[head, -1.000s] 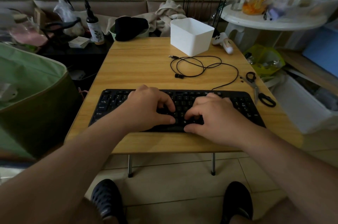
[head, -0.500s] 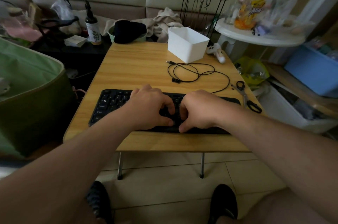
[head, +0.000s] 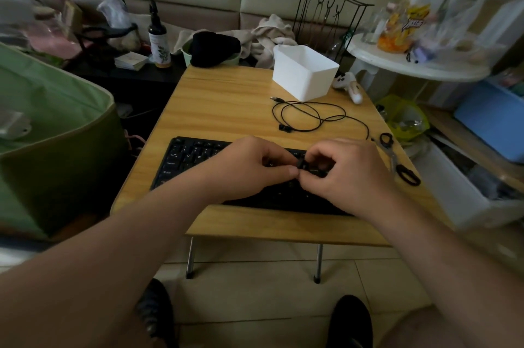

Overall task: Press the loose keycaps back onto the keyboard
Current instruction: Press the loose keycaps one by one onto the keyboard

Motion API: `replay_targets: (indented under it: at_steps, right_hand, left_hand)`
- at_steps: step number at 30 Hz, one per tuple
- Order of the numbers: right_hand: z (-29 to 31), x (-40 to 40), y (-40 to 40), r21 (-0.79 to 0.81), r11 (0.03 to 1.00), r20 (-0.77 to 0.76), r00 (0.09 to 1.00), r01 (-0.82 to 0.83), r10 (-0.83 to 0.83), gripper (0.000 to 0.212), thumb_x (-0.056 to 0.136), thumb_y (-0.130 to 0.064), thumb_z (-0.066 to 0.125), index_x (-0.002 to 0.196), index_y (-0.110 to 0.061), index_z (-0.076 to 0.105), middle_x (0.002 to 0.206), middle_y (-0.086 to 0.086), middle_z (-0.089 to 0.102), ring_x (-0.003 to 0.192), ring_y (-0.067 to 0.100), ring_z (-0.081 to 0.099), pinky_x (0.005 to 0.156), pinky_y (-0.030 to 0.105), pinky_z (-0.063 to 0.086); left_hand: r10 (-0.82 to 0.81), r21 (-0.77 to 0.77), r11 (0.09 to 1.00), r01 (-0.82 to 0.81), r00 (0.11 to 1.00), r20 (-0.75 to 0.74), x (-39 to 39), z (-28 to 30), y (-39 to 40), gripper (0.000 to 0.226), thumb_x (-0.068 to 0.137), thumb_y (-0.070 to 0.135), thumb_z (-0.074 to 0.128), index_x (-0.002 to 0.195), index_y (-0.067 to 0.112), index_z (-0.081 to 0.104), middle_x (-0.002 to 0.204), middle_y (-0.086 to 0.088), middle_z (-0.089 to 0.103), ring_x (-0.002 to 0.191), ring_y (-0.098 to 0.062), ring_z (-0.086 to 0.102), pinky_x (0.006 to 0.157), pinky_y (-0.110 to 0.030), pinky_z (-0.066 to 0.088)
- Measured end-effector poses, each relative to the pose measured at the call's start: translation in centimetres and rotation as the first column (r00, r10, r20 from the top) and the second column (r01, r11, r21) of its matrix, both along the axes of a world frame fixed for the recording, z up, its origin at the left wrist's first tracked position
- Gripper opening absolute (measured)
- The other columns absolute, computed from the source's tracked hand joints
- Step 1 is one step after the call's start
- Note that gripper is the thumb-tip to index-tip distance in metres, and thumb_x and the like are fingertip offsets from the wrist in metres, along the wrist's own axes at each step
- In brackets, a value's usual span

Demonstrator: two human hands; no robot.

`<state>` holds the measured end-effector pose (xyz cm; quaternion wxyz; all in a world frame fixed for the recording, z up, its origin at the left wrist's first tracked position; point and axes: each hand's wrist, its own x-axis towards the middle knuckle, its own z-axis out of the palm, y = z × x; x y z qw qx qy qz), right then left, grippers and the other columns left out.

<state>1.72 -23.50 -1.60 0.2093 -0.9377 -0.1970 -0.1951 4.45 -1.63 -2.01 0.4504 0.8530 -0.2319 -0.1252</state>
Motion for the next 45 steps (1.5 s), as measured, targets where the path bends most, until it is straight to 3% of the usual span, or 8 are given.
replay_targets:
  at_steps: [4, 10, 15, 25, 29, 36, 42, 45]
  right_hand:
    - [-1.2, 0.1, -0.2, 0.064, 0.998, 0.13, 0.992, -0.007, -0.002, 0.024, 0.075, -0.035, 0.088, 0.084, -0.017, 0.076, 0.073, -0.01, 0.065, 0.063, 0.008, 0.058, 0.055, 0.023, 0.046]
    - [-1.4, 0.6, -0.3, 0.107, 0.993, 0.2, 0.98, -0.043, 0.021, 0.036, 0.079, -0.049, 0.079, 0.084, -0.013, 0.076, 0.075, -0.005, 0.068, 0.066, 0.013, 0.06, 0.058, 0.027, 0.049]
    - [-1.5, 0.5, -0.4, 0.163, 0.981, 0.21, 0.975, -0.103, 0.067, 0.041, 0.077, -0.052, 0.078, 0.083, -0.011, 0.075, 0.075, -0.004, 0.066, 0.065, 0.014, 0.058, 0.056, 0.032, 0.048]
    - [-1.6, 0.1, -0.7, 0.205, 0.964, 0.156, 0.978, -0.168, 0.137, 0.047, 0.08, -0.038, 0.081, 0.12, -0.014, 0.076, 0.093, -0.005, 0.069, 0.077, 0.009, 0.062, 0.071, 0.029, 0.055]
    - [-1.9, 0.0, -0.6, 0.212, 0.965, 0.136, 0.983, -0.153, 0.126, 0.03, 0.086, -0.015, 0.08, 0.117, -0.015, 0.078, 0.103, -0.008, 0.073, 0.094, 0.004, 0.066, 0.083, 0.024, 0.055]
    - [-1.9, -0.6, -0.3, 0.205, 0.975, 0.146, 0.988, -0.083, 0.053, 0.024, 0.085, -0.028, 0.082, 0.106, -0.017, 0.078, 0.089, -0.008, 0.068, 0.079, 0.007, 0.061, 0.067, 0.022, 0.05]
    - [-2.3, -0.9, -0.4, 0.169, 0.974, 0.138, 0.982, -0.15, 0.128, 0.033, 0.088, -0.018, 0.08, 0.121, -0.015, 0.077, 0.105, -0.004, 0.07, 0.094, 0.009, 0.065, 0.077, 0.028, 0.056]
    - [-2.1, -1.0, -0.5, 0.163, 0.978, 0.133, 0.985, -0.127, 0.106, 0.028, 0.088, -0.02, 0.08, 0.115, -0.015, 0.079, 0.104, -0.005, 0.072, 0.092, 0.007, 0.065, 0.076, 0.028, 0.056]
  left_hand:
    - [0.048, -0.081, 0.995, -0.052, 0.997, -0.057, -0.3, -0.3, -0.4, 0.022, 0.096, 0.037, 0.073, 0.117, 0.034, 0.076, 0.094, 0.02, 0.074, 0.086, 0.004, 0.066, 0.075, -0.011, 0.053]
    - [0.029, -0.195, 0.979, -0.063, 0.984, -0.176, -0.3, -0.4, -0.8, 0.017, 0.102, 0.034, 0.064, 0.109, 0.027, 0.078, 0.105, 0.001, 0.078, 0.106, -0.02, 0.071, 0.104, -0.049, 0.053]
    - [0.052, -0.185, 0.98, -0.078, 0.989, -0.14, -0.1, -0.5, -1.0, 0.023, 0.106, 0.033, 0.058, 0.102, 0.024, 0.078, 0.101, -0.014, 0.075, 0.102, -0.04, 0.068, 0.096, -0.062, 0.053]
    - [0.044, -0.122, 0.991, -0.047, 0.999, -0.031, -0.4, 0.1, -0.8, 0.022, 0.106, 0.037, 0.057, 0.101, 0.03, 0.077, 0.095, -0.014, 0.074, 0.09, -0.038, 0.066, 0.086, -0.056, 0.054]
    - [0.067, -0.087, 0.994, -0.068, 0.998, -0.014, -0.3, 0.2, -0.6, 0.021, 0.105, 0.039, 0.057, 0.104, 0.031, 0.077, 0.097, -0.008, 0.075, 0.095, -0.032, 0.067, 0.088, -0.054, 0.055]
    - [0.029, -0.126, 0.991, -0.038, 0.997, -0.072, -0.1, 0.0, -0.5, 0.017, 0.103, 0.034, 0.062, 0.109, 0.03, 0.078, 0.103, -0.006, 0.077, 0.103, -0.031, 0.07, 0.099, -0.056, 0.054]
    - [-0.016, -0.028, 0.999, 0.016, 1.0, -0.003, 0.0, 0.1, -0.5, 0.017, 0.103, 0.033, 0.063, 0.112, 0.032, 0.077, 0.095, 0.012, 0.076, 0.087, -0.003, 0.069, 0.08, -0.021, 0.055]
    - [-0.016, -0.005, 1.0, 0.016, 1.0, 0.008, 0.2, 0.0, -0.4, 0.017, 0.103, 0.037, 0.061, 0.111, 0.033, 0.076, 0.089, 0.006, 0.075, 0.071, -0.004, 0.063, 0.066, -0.019, 0.05]
